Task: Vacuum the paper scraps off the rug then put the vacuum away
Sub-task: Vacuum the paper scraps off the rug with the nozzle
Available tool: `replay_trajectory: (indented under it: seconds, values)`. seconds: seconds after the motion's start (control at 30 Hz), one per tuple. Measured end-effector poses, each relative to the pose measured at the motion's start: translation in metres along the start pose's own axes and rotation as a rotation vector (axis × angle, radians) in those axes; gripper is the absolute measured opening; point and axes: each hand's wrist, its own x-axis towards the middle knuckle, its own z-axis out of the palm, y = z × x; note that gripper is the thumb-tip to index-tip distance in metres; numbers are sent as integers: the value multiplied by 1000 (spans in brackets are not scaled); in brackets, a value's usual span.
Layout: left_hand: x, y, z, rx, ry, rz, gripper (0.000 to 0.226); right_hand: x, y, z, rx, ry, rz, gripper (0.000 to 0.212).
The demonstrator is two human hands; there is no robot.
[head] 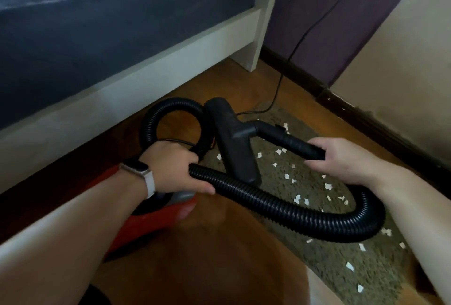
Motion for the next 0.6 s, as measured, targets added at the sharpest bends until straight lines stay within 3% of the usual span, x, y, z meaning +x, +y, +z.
replay_trajectory:
  seconds: [0.1,0.2,0.3,0.6]
  values:
    - [-5,9,0,69,90,37,85,19,-22,15,-68,12,-108,15]
    - [-8,17,6,156,79,40,88,33,-37,28,-196,23,-171,16]
    - [-14,18,13,158,73,-4,90,43,-41,36,-236,16,-185,16]
    - [-28,17,18,62,32,102,79,48,-37,53,-271,84,-184,30]
